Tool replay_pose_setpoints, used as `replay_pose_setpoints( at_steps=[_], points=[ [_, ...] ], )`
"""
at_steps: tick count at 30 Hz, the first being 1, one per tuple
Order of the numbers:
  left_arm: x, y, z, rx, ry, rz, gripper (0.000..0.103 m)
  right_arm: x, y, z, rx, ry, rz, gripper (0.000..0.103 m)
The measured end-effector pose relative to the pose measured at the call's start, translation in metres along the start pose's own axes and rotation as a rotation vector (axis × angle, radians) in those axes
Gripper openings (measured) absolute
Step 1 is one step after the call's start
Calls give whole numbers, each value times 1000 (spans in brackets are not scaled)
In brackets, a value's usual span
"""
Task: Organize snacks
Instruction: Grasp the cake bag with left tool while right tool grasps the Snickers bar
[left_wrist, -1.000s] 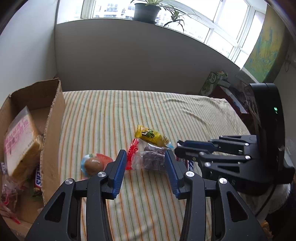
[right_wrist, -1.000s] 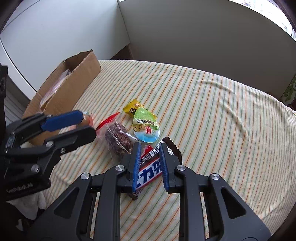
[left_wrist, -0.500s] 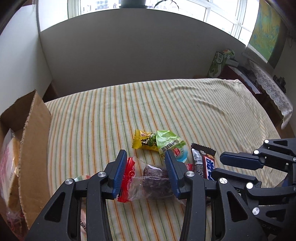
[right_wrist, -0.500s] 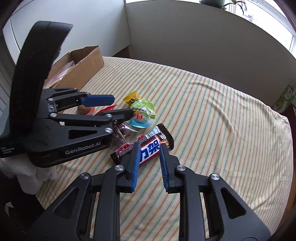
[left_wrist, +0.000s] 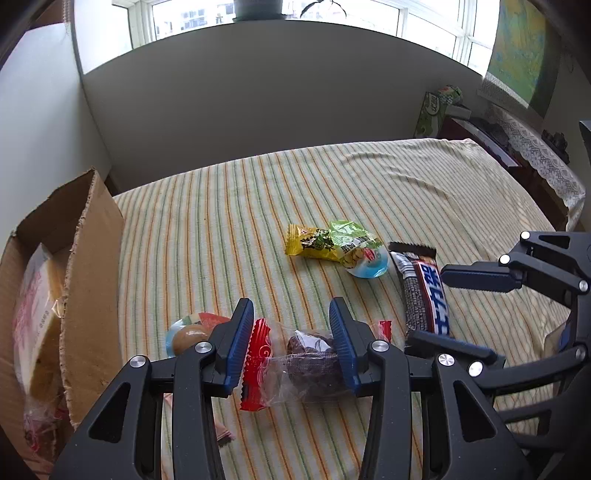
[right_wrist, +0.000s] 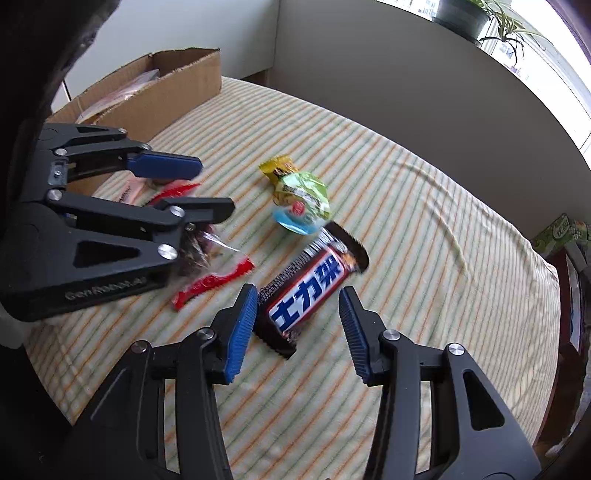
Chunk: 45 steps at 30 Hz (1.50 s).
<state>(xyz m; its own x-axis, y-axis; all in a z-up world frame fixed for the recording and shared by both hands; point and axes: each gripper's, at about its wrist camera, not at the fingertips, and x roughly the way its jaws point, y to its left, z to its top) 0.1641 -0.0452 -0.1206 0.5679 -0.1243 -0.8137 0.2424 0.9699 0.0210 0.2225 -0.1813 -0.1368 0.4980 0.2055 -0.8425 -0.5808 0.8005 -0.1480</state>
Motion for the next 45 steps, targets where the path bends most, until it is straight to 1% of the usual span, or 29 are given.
replay_pose_setpoints(
  at_steps=[2,5,8,10,12,14,15,17,20,23,26,29,31,35,37,38,41,43,45],
  points=[
    [-2,2,-1,-10,-3,-4,42,-2,-11,-4,33,4,7,47],
    [-12,7,-2,-54,-24,4,41,-13,-21,-8,71,-30,25,47],
    [-34,11,-7,-81,-70,-23,41,-22,-29,-9,105,-57,60,48],
    [-46,12,-13,-94,-82,-51,44,-24,-32,-11,119,-58,62,49],
    [-48,14,-21,-131,-57,-104,58,-20,-34,-9,132,-51,60,49],
    [-41,18,-30,-188,4,-193,58,-15,-38,-9,154,-42,69,49],
    [-37,18,-34,-205,26,-217,58,-11,-39,-8,166,-37,78,49],
    [-32,18,-35,-206,45,-212,58,-7,-41,-8,186,-33,100,49],
    [-23,20,-30,-230,71,-240,58,-4,-40,-6,191,-34,103,49],
    [-21,17,-22,-227,59,-227,58,0,-39,-1,195,-34,110,49],
    [-18,10,-14,-201,45,-192,58,4,-38,1,195,-33,113,49],
    [-11,3,-8,-173,39,-145,58,9,-39,1,194,-28,114,54],
    [-6,2,-7,-169,46,-139,58,12,-40,2,201,-24,119,54],
    [1,-2,-9,-134,56,-97,58,21,-38,6,208,-11,121,54],
    [3,-1,-11,-127,60,-92,57,23,-39,8,219,-12,130,54],
    [3,-1,-11,-125,55,-90,57,24,-39,9,224,-13,133,54],
    [4,-1,-9,-111,47,-75,47,27,-39,11,219,-11,116,54],
    [2,1,-11,-108,42,-70,45,27,-39,11,226,-7,109,52],
    [2,2,-12,-105,38,-68,43,26,-39,10,223,-5,107,44]
  ],
)
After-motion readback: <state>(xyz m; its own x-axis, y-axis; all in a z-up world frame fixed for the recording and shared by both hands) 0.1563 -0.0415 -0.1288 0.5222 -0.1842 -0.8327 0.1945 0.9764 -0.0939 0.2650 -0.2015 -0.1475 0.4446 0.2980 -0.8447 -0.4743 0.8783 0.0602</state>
